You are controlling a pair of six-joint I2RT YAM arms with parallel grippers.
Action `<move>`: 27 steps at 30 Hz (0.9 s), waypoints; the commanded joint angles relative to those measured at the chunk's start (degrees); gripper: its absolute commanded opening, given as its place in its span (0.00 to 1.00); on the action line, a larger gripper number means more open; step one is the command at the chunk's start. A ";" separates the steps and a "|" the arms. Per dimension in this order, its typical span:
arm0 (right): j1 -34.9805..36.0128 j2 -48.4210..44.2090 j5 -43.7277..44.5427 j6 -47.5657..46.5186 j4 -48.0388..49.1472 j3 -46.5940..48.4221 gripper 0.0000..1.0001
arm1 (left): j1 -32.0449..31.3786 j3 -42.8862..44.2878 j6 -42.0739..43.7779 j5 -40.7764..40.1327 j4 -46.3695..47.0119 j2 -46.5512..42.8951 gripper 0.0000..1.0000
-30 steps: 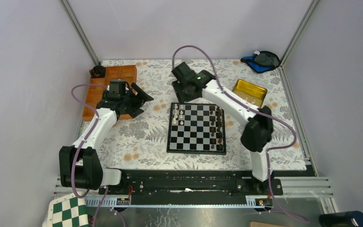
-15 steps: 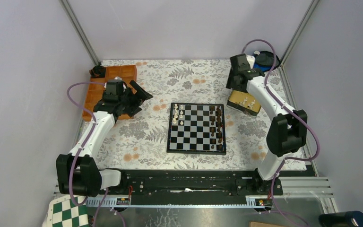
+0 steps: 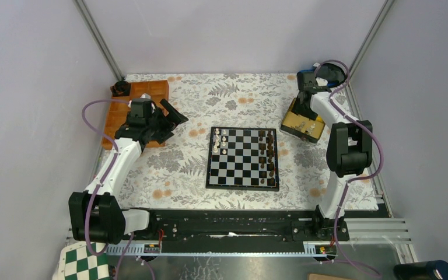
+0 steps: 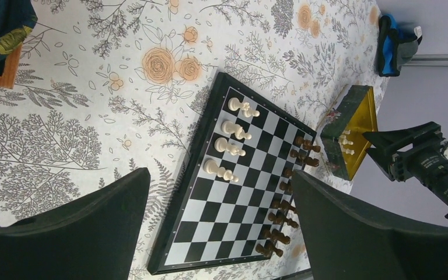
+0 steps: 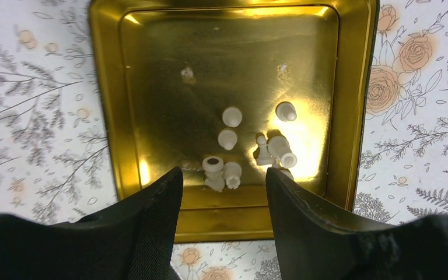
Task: Set up the chess pieces on the board
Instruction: Pick up the chess piece from the storage box.
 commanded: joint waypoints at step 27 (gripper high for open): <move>-4.10 9.25 -3.85 1.51 3.44 3.12 0.47 | 0.66 0.54 4.62 -2.65 1.73 3.65 0.98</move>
